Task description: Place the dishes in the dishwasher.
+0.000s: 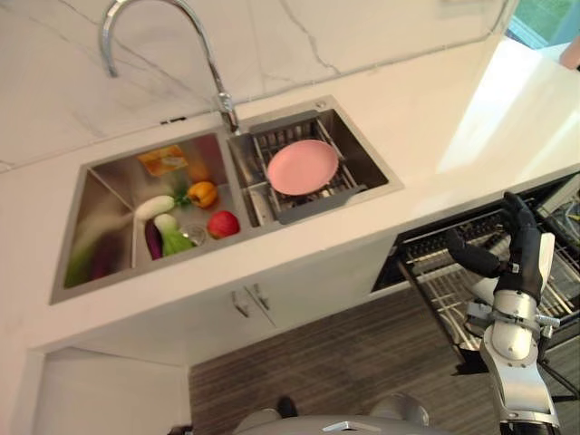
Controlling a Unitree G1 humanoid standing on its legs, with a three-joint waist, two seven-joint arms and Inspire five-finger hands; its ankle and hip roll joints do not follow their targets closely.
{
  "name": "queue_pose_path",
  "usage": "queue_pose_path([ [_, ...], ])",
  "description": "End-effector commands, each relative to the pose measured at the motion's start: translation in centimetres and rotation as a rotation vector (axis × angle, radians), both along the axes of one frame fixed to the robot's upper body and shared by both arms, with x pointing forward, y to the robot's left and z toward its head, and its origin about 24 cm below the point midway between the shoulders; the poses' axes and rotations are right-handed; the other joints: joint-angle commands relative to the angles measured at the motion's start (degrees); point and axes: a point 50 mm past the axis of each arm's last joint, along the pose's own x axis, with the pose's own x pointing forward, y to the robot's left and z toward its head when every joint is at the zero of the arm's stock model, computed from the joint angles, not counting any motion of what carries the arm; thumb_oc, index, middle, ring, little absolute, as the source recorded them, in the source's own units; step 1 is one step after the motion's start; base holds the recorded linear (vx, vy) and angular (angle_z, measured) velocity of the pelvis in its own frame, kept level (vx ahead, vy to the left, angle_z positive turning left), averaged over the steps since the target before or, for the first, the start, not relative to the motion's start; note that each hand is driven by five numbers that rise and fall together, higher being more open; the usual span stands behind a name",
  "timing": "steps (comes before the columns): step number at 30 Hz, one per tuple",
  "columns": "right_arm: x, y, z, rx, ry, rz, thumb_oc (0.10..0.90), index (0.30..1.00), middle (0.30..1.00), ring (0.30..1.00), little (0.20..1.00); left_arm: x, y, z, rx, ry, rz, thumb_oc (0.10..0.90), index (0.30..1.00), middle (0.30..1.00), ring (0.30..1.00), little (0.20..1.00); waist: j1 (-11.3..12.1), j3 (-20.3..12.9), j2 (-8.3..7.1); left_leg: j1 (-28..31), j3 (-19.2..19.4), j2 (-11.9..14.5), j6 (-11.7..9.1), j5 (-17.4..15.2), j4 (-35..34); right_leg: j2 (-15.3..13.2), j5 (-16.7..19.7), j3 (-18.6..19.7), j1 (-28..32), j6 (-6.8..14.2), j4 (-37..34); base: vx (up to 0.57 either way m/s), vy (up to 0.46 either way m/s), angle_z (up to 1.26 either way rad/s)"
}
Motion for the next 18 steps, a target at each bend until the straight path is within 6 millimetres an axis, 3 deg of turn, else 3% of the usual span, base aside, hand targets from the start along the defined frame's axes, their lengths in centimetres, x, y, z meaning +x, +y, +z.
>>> queue_pose_path([
  [1, 1.8, 0.8, 8.0, -0.096, -0.383, 0.158, 0.8, 0.9, 0.9, 0.9, 0.9, -0.5, 0.5, 0.0, -0.015, 0.064, -0.05, 0.8, 0.9, 0.9, 0.9, 0.9, -0.65, 0.07, -2.79, 2.45, -2.29, 2.37, -1.48, -3.45, -0.36, 8.79, -0.52, 3.7, -0.51, 3.78, -12.41, 0.06, 0.087, -0.16],
  [3, 2.0, 1.2, 8.4, -0.085, -0.405, 0.194, 0.8, 0.9, 0.9, 0.9, 0.9, 0.0, 0.0, -0.1, -0.034, 0.049, -0.052, 0.8, 0.9, 0.9, 0.9, 0.9, -0.91, 0.57, -3.32, 2.17, -2.51, 1.62, -1.17, -2.63, -0.07, 9.97, 1.33, 4.45, -1.54, 3.22, -15.62, 0.03, 0.09, 0.08],
  [4, 2.1, 1.8, 8.8, -0.092, -0.424, 0.236, 0.8, 0.9, 0.9, 0.9, 0.9, 0.9, -0.7, -0.1, -0.059, 0.024, -0.068, 0.8, 0.9, 0.9, 0.9, 0.9, -1.57, 0.87, -3.92, 2.49, -4.5, 0.8, -1.01, -3.06, 0.29, 12.06, 1.99, 8.89, -2.56, 3.95, -18.57, 0.04, 0.054, 0.34],
  [7, 2.0, 1.9, 9.2, -0.146, -0.426, 0.232, 0.8, 0.9, 0.9, 0.9, 0.9, 1.9, -1.2, -0.1, -0.076, -0.005, -0.101, 0.8, 0.9, 0.9, 0.9, 0.9, -1.65, 0.62, -4.72, 2.5, -6.26, -0.12, -0.81, -4.03, 0.97, 12.62, 2.29, 11.7, -0.59, 4.39, -21.07, 0.09, 0.005, 0.66],
  [11, 2.6, 2.3, 10.2, -0.214, -0.426, 0.27, 0.8, 0.9, 0.9, 0.9, 0.9, 2.0, -1.8, -0.2, -0.092, -0.006, -0.18, 0.8, 0.9, 0.9, 0.9, 0.9, 0.02, -1.45, -6.03, 2.13, -7.1, -0.63, -0.59, -5.64, 3.19, 11.75, 3.66, 9.88, 2.86, 4.49, -23.86, 0.14, -0.055, 0.58],
  [18, 3.5, 2.2, 8.2, -0.182, -0.285, 0.354, 0.8, 0.9, 0.9, 0.9, 0.9, -0.4, -0.5, -0.2, -0.073, 0.079, -0.144, 0.8, 0.9, 0.9, 0.9, 0.9, 1.75, -2.86, -7.28, 3.19, -7.1, 0.87, -1.86, -5.64, 2.68, 12.2, 3.17, 7.15, 5.3, 4.35, -25.52, 0.07, -0.064, 0.03],
])
